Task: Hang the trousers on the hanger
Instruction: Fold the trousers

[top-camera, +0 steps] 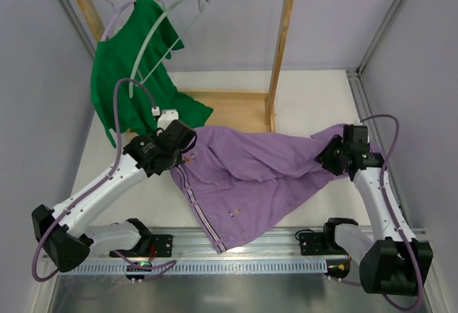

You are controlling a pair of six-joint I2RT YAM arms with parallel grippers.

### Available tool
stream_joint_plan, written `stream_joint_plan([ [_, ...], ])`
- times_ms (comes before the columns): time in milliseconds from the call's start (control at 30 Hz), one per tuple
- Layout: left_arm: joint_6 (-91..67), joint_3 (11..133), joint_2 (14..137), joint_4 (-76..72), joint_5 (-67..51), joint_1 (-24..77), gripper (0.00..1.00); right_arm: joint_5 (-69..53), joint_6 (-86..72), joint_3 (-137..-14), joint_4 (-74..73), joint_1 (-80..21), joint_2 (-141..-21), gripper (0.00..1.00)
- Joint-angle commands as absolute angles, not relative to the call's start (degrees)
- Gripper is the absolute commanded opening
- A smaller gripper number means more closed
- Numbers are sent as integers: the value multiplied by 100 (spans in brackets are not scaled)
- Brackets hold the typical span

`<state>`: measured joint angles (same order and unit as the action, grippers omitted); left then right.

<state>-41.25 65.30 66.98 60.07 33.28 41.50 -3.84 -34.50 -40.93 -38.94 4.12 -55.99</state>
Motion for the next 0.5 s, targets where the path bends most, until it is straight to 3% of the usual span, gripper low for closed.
stream_joint_plan([
  [0, -4025, 6487, 6645, 5713, 3252, 4113, 0, -765, -3621, -4815, -3884, 404, -5572, 47],
  [33, -4017, 6486, 6636, 5695, 3226, 4113, 0, -765, -3569, -4973, -3867, 404, -5633, 53],
  [167, -3999, 6469, 6645, 5686, 3138, 4113, 0, -55, -3340, -6008, -3911, 430, -6370, 61],
  [467, -4095, 6276, 6329, 5643, 3032, 4122, 0, 1213, -3673, -8014, -4948, 1186, -9137, 61],
])
